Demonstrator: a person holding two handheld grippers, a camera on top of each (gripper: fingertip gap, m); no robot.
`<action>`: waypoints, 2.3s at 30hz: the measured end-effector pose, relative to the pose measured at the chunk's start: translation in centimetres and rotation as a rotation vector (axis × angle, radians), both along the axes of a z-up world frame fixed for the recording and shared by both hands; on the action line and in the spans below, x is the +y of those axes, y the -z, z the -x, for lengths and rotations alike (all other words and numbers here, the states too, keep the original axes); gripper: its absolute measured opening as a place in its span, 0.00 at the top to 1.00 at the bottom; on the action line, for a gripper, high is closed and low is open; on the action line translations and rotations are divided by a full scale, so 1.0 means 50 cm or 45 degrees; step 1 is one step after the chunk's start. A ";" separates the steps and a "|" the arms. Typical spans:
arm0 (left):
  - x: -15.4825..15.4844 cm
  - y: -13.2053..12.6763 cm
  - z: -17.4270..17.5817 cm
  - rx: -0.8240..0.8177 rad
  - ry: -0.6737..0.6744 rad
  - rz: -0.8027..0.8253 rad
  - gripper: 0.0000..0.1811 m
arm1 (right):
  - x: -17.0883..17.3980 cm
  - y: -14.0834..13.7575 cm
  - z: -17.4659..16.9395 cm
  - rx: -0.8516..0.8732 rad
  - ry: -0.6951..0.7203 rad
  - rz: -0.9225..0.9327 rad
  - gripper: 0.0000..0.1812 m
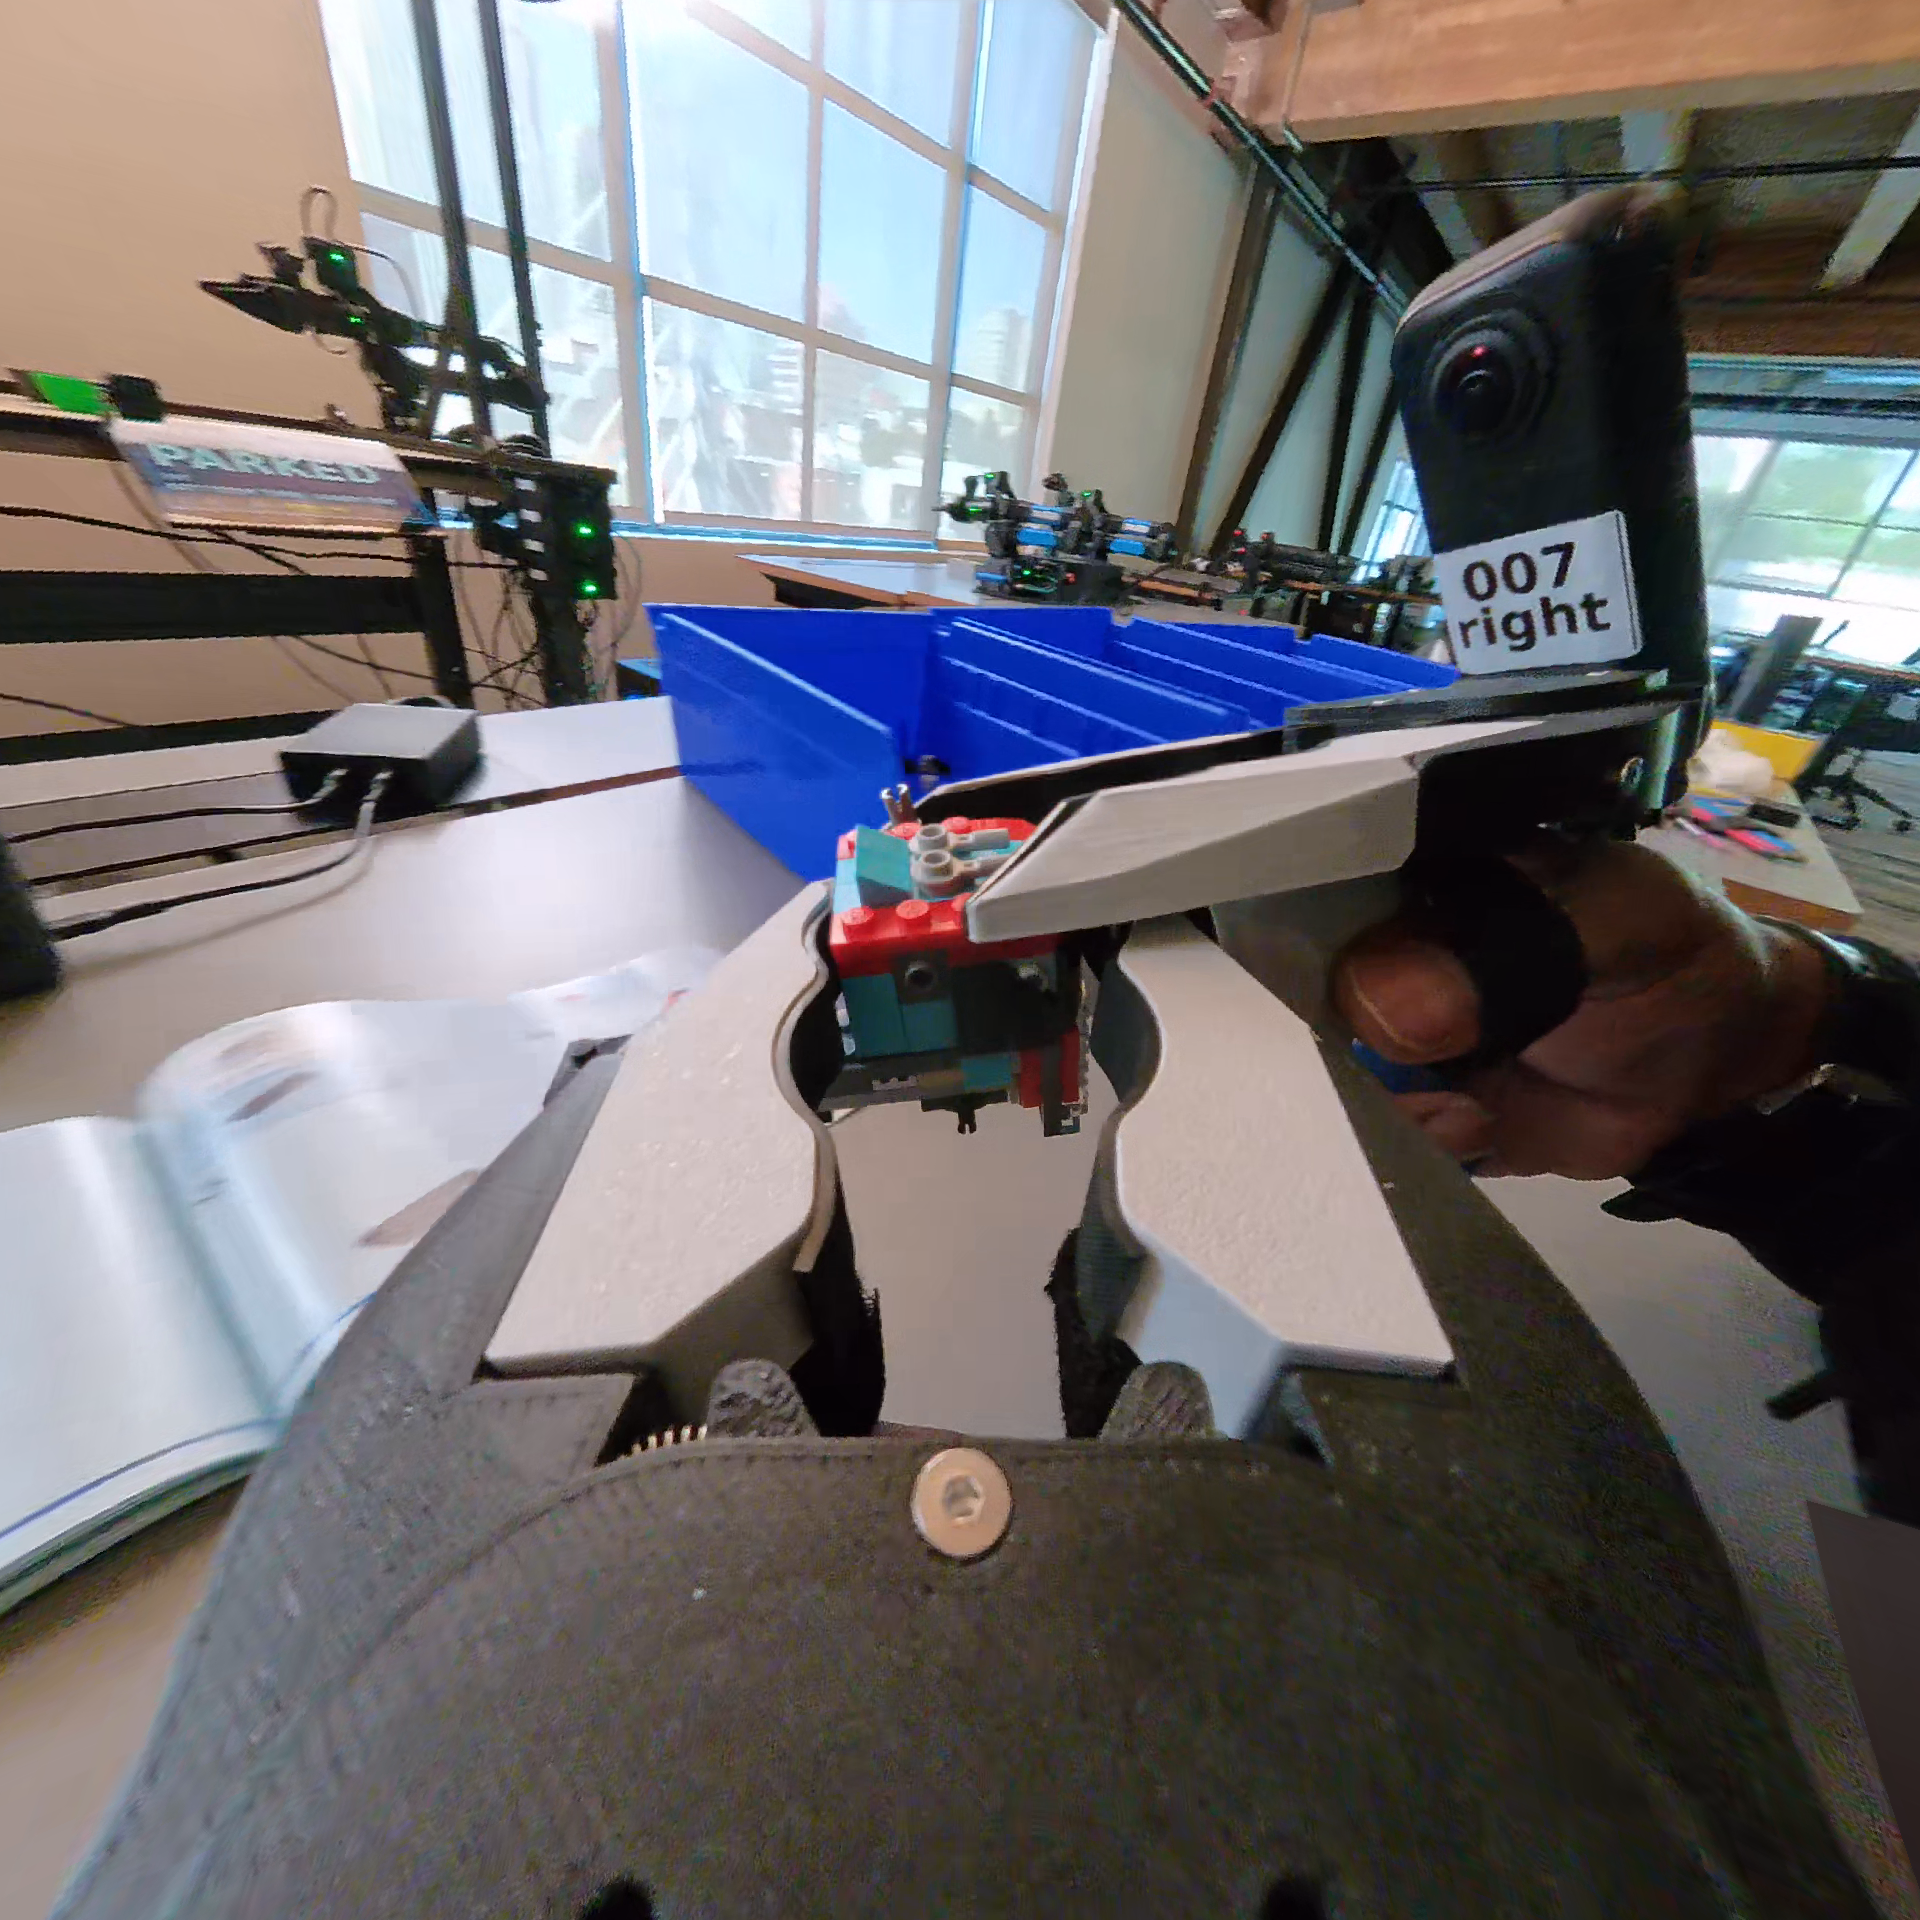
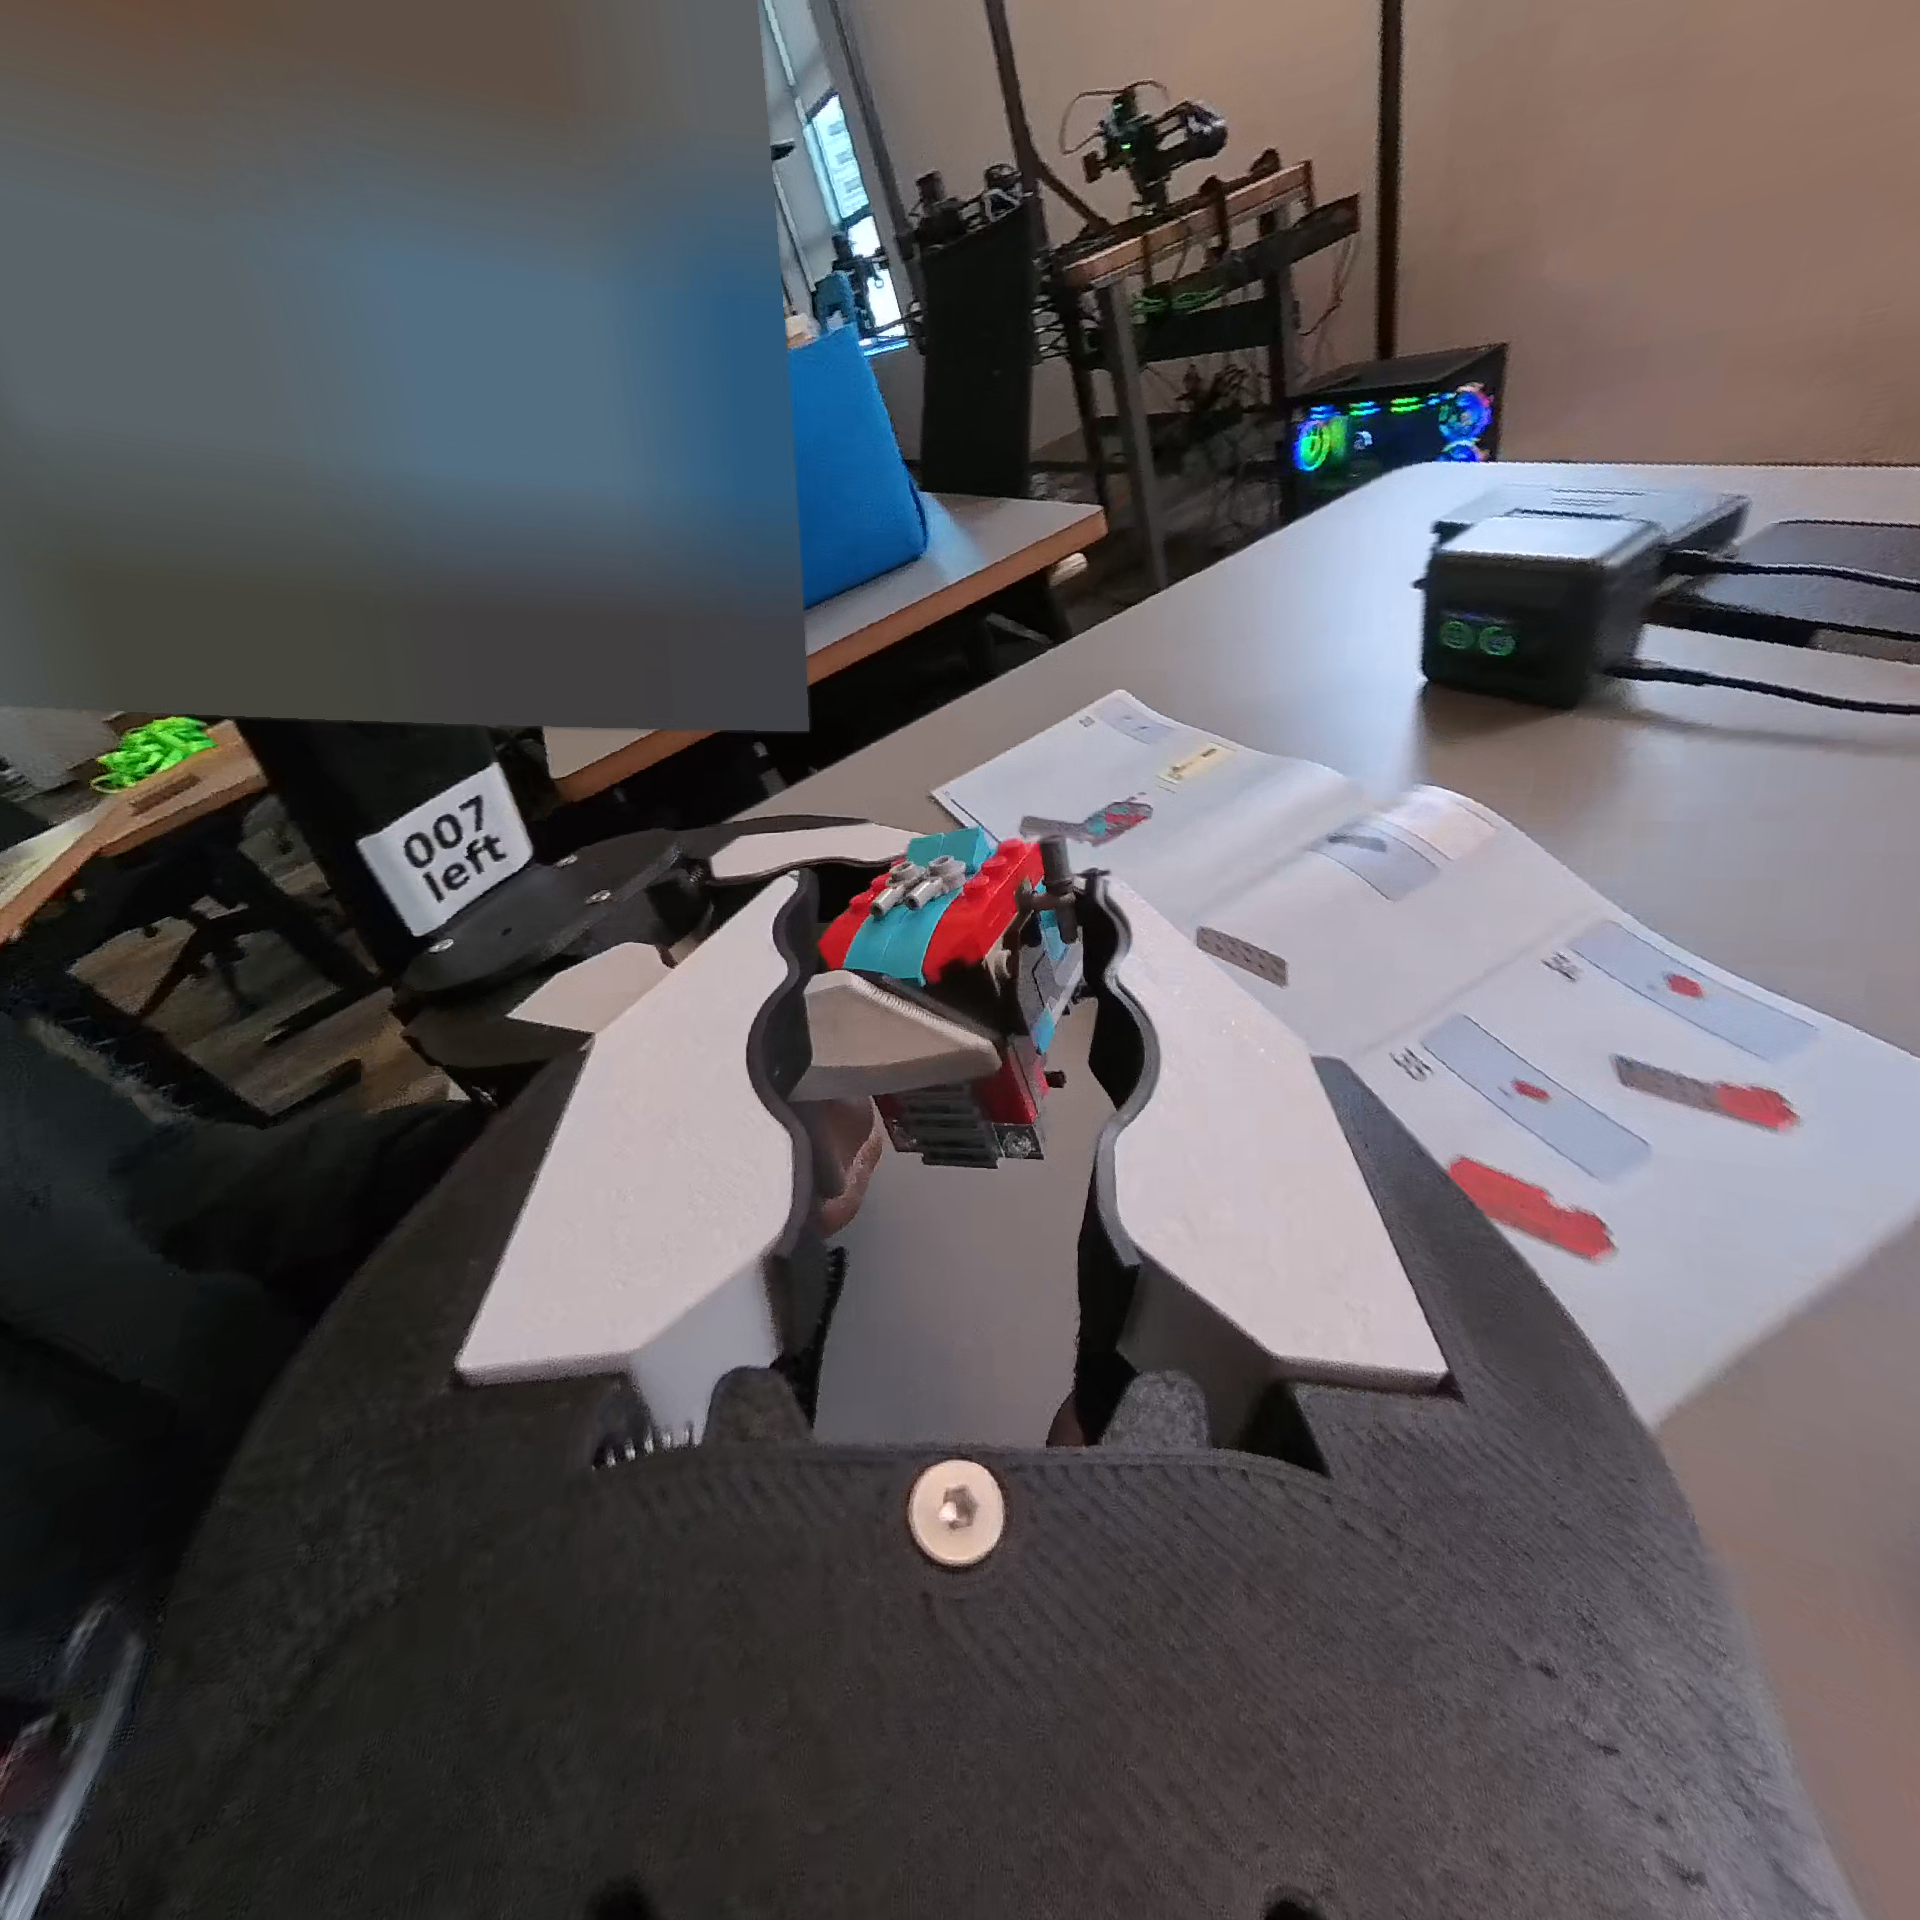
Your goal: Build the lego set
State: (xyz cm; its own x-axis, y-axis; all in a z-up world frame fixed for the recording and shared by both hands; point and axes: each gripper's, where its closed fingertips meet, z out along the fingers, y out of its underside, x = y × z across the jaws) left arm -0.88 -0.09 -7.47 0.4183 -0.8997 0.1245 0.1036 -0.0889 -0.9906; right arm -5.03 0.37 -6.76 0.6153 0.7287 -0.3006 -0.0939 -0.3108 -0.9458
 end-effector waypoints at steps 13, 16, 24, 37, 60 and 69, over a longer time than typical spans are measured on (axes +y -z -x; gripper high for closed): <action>0.095 0.024 0.135 -0.037 -0.149 0.148 0.76 | 0.082 0.021 0.122 0.186 -0.135 0.093 0.71; 0.096 0.026 0.134 -0.027 -0.153 0.152 0.76 | 0.082 0.021 0.120 0.205 -0.139 0.100 0.71; 0.091 0.025 0.132 -0.026 -0.138 0.140 0.75 | 0.077 0.019 0.117 0.235 -0.152 0.112 0.71; 0.092 0.026 0.131 -0.027 -0.131 0.152 0.75 | 0.079 0.019 0.115 0.255 -0.154 0.128 0.71; 0.108 -0.017 0.068 -0.068 -0.051 0.058 0.75 | 0.099 -0.030 0.051 0.214 -0.036 0.005 0.68; 0.153 -0.081 -0.041 -0.136 -0.009 -0.136 0.75 | 0.135 -0.097 -0.053 0.039 0.126 -0.299 0.59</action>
State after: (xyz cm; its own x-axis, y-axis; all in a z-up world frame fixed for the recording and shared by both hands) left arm 1.15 7.55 -3.43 0.4142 -0.9073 0.0724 0.2089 0.0174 -0.9778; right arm -2.41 7.13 -1.93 0.6801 0.7177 -0.1497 -0.1429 -0.0705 -0.9872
